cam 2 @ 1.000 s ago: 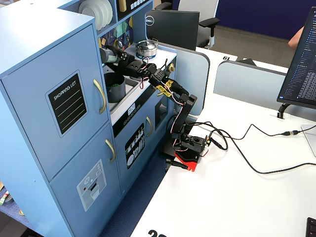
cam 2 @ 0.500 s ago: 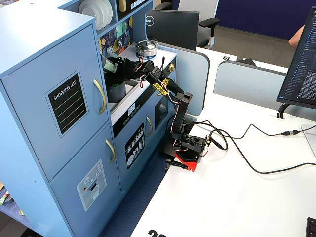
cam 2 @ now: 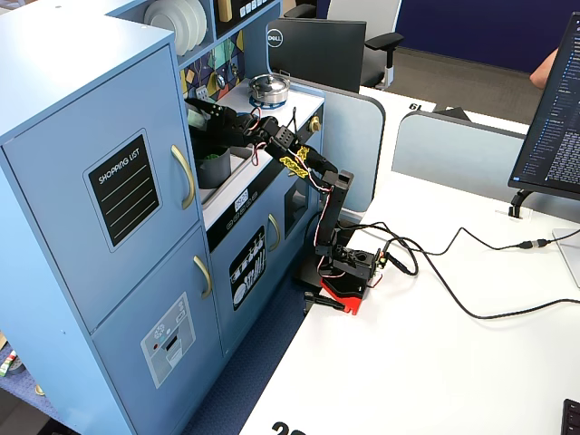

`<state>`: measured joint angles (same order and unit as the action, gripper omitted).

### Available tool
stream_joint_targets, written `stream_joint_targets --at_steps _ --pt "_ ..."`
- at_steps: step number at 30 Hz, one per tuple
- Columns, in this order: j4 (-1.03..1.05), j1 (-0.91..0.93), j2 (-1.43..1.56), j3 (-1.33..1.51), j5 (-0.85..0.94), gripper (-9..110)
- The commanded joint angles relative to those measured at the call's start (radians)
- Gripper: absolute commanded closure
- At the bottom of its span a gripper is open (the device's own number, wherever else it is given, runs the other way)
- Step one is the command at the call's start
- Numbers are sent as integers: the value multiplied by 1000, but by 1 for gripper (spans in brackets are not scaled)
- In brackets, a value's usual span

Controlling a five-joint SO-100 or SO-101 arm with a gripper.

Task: Put salt in the gray recipient

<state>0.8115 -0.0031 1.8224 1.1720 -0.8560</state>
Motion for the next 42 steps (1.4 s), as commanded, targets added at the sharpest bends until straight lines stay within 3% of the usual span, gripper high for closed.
stream_joint_targets --at_steps 1,3,10,13,20,23,26,29,33,36,38,42 --pt "170 52 38 -78 -40 101" --pt "121 35 54 -43 -28 101" --pt "-351 -29 75 12 124 101" --pt "-282 -12 49 -54 115 101" --pt "144 63 37 -69 -61 101" --pt "123 26 37 -48 -77 101" --pt "-72 -5 44 -31 -12 101" --pt "-276 -5 46 -52 179 101" --pt "-298 107 41 -109 561 101" --pt "-288 244 54 -80 976 101" --pt "-250 347 54 -64 1348 101" --pt "-362 578 60 51 1936 101"
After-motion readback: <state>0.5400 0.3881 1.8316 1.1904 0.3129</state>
